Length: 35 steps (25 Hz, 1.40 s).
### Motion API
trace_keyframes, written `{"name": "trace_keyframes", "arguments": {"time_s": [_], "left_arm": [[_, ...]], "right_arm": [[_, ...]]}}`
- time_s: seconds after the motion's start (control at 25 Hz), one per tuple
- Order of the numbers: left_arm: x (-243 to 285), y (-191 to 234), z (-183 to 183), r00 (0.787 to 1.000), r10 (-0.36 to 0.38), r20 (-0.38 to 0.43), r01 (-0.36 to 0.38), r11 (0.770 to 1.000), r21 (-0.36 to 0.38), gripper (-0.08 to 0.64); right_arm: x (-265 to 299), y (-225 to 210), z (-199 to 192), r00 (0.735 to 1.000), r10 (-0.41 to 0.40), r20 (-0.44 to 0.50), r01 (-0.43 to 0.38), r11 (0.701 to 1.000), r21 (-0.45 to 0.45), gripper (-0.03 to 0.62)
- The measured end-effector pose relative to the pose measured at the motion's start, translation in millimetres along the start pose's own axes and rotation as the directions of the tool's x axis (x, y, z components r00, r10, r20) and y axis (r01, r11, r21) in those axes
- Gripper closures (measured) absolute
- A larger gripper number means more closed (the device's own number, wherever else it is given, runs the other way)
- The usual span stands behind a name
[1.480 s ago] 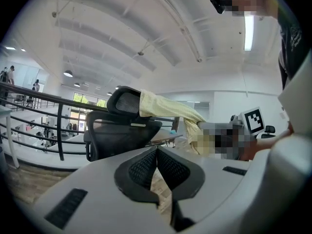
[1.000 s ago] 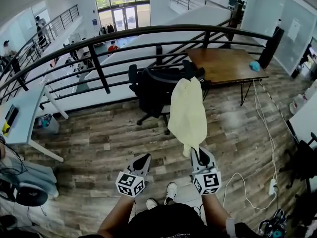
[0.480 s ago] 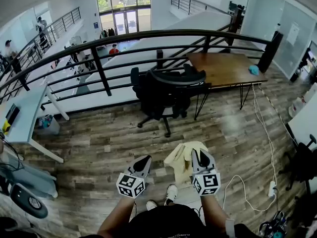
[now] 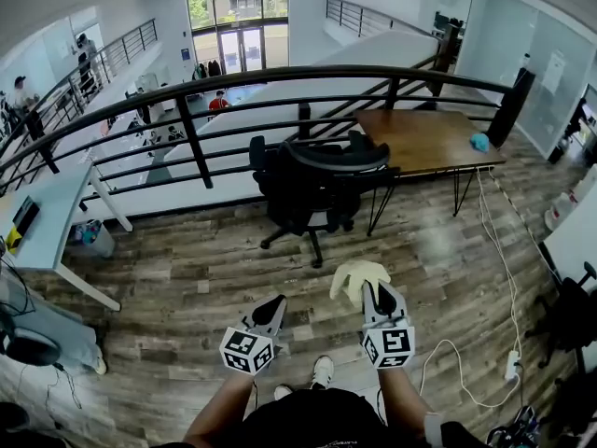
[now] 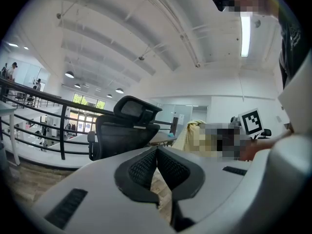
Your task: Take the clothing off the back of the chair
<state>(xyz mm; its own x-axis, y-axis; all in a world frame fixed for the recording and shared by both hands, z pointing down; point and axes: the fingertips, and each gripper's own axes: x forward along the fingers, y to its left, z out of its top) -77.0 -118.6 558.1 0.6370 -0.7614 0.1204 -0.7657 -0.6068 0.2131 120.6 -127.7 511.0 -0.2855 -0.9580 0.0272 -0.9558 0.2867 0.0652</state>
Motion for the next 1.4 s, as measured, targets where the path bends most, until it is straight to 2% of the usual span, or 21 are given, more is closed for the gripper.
{"name": "trace_keyframes", "arguments": {"time_s": [0.6, 1.4], "left_arm": [[11, 5, 9, 1.000, 0.000, 0.018, 0.000, 1.000, 0.010, 0.548], [8, 16, 7, 1.000, 0.004, 0.010, -0.004, 1.000, 0.009, 0.548]], "right_arm": [[14, 5, 7, 1.000, 0.030, 0.005, -0.030, 0.998, -0.055, 0.541], [19, 12, 4, 1.000, 0.028, -0.005, -0.028, 0.998, -0.049, 0.541]]}}
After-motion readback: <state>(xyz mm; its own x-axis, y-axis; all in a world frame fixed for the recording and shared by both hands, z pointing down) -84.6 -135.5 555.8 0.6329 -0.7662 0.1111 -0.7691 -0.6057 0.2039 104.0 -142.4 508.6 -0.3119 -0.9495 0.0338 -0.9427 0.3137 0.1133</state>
